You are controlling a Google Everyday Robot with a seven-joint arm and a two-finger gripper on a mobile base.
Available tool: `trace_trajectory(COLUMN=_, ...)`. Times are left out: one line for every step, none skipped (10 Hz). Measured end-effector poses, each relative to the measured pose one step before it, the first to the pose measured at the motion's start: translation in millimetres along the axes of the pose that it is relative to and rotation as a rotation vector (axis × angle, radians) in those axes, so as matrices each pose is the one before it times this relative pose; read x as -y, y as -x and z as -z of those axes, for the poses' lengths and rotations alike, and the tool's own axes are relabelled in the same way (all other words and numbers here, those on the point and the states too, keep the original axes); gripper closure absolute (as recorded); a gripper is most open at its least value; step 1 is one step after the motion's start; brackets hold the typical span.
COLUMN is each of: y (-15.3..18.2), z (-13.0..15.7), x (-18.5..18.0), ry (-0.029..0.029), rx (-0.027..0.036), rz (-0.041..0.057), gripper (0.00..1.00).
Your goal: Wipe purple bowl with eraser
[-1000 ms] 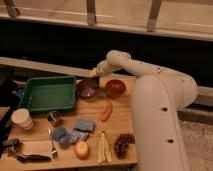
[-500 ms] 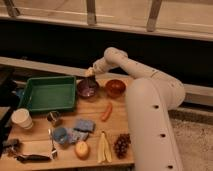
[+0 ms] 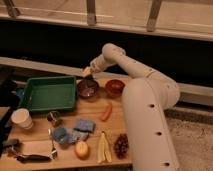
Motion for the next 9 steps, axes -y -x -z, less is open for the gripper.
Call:
trace_trajectory(y=-0.26, z=-0.53, x=-0.13, ry=0.00026, rx=-0.0007, rz=0.00007, gripper=1.0)
trace_trajectory(y=0.58, z=-0.28, x=-0.85, ry=0.00044, rx=0.00009, rz=0.00115, gripper=1.0)
trace_trajectory(y=-0.13, z=-1.34, x=-1.02, ry=0.00013, rx=-0.00285, rz=0.00206, gripper=1.0)
trace_trajectory(y=0.49, z=-0.56, x=-1.69, ry=0.00305, rx=-0.00485, rz=0.01012, gripper=1.0)
trace_trajectory(y=-1.09, z=-1.76, x=-2.2, ry=0.0028, rx=-0.0038, rz=0.00878, gripper=1.0)
trace_trajectory(y=3.4, z=-6.47, x=-15.23, ry=0.00726, rx=0.00681, rz=0.02124, gripper=1.0)
trace_trajectory(y=1.76, z=-3.65, x=-8.56, ry=0.00726, rx=0.00046, rz=0.01287, gripper=1.0)
trace_trajectory(y=-0.09, z=0.0, x=-4.36, ry=0.00405, rx=-0.00104, rz=0.01226, gripper=1.0)
trace_trajectory(y=-1.65, z=1.42, x=-2.18, ry=0.00229, rx=-0.00008, rz=0.00985, gripper=1.0)
